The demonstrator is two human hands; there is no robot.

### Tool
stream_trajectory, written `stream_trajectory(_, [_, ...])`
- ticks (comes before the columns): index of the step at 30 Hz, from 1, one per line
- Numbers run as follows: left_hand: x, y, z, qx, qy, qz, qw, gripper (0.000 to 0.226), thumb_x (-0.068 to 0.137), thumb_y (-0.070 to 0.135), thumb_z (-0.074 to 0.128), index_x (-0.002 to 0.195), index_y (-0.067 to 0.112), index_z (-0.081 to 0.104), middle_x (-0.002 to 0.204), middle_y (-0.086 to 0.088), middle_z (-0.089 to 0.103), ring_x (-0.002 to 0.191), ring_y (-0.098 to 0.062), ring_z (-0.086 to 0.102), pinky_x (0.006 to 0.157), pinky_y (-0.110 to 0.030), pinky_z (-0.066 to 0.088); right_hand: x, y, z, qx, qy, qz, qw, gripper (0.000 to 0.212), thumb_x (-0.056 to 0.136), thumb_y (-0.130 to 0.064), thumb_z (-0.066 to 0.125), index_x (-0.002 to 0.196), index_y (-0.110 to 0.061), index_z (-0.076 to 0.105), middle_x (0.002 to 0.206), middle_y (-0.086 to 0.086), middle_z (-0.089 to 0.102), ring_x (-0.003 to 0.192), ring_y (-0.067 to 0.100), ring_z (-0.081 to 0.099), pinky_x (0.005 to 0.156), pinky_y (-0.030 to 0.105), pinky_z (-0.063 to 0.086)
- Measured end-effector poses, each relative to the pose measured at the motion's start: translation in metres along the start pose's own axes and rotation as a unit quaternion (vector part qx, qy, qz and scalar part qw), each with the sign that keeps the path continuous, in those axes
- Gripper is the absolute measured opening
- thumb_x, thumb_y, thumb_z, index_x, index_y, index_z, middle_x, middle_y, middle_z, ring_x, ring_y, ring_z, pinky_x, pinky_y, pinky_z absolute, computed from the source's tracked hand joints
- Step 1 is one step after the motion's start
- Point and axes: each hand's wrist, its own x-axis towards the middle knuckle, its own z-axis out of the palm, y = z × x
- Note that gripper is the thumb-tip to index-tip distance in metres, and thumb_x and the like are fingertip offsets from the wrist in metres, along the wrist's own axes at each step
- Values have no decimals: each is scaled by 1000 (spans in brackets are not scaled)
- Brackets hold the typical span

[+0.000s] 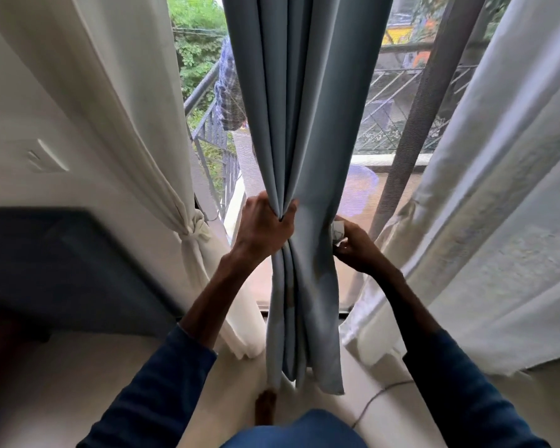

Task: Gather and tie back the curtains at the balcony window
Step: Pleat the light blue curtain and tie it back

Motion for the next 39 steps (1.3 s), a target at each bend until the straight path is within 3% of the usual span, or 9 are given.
stream_trajectory(2, [1,-3,-1,2,7,-7,1000,34,92,32,67,94,-2,74,94,-25,72,94,-45,63,81,-34,40,0,-4,-7,-40,25,1,999,14,78,-28,64,89,-34,71,76,-22,62,70,-6,53,65,27,47])
stream_trajectory(4, [3,-5,-3,8,16,-29,999,40,92,34,66,81,-4,69,84,-27,70,89,-46,63,78,-39,42,-7,-2,-18,-64,63,15,996,30,75,-42,54,84,-21,74,71,-17,60,71,-5,52,66,31,47])
stream_trajectory(9, [4,3,-7,11,21,-58,998,40,94,28,64,85,-11,63,89,-33,65,92,-49,60,76,-43,45,-49,-10,-33,-165,172,23,971,29,75,-24,54,97,-21,73,85,3,74,82,29,70,69,43,55])
stream_trajectory(14, [9,9,0,11,9,-55,998,37,95,28,61,92,-7,67,95,-30,68,96,-49,62,79,-44,50,-79,-27,-28,0,83,32,996,27,77,-27,86,92,-20,65,88,-4,75,89,14,72,82,31,53])
stream_trajectory(18, [9,19,2,12,-4,-64,998,38,95,28,62,93,-9,66,95,-32,68,94,-48,64,78,-44,50,-87,-39,-12,140,32,67,987,15,87,-25,81,91,-12,74,75,3,77,70,13,70,74,44,59])
stream_trajectory(22, [7,27,3,26,-62,-82,994,22,78,16,67,95,2,70,91,-24,71,90,-45,67,71,-39,55,-85,-58,33,-42,12,-6,999,51,90,-42,72,58,-9,50,47,3,45,48,7,35,53,37,40])
stream_trajectory(27, [6,26,2,78,-119,-81,986,38,73,21,67,106,2,66,100,-23,69,92,-45,66,74,-42,57,-66,-95,79,-112,39,2,993,57,91,-41,69,51,-20,33,46,-2,35,47,19,41,55,34,30])
stream_trajectory(34, [5,22,-9,221,-178,-31,959,34,89,34,54,111,10,65,105,-17,67,96,-38,65,76,-36,39,-33,-113,103,-77,122,45,989,36,80,-28,72,57,-7,54,53,7,59,51,23,57,50,33,41])
stream_trajectory(39, [7,20,-14,244,-208,-42,946,41,98,37,45,128,13,58,123,-18,63,112,-37,58,88,-38,40,-19,-123,111,130,138,56,980,23,71,-6,59,55,-21,53,52,-7,58,45,1,51,47,17,39])
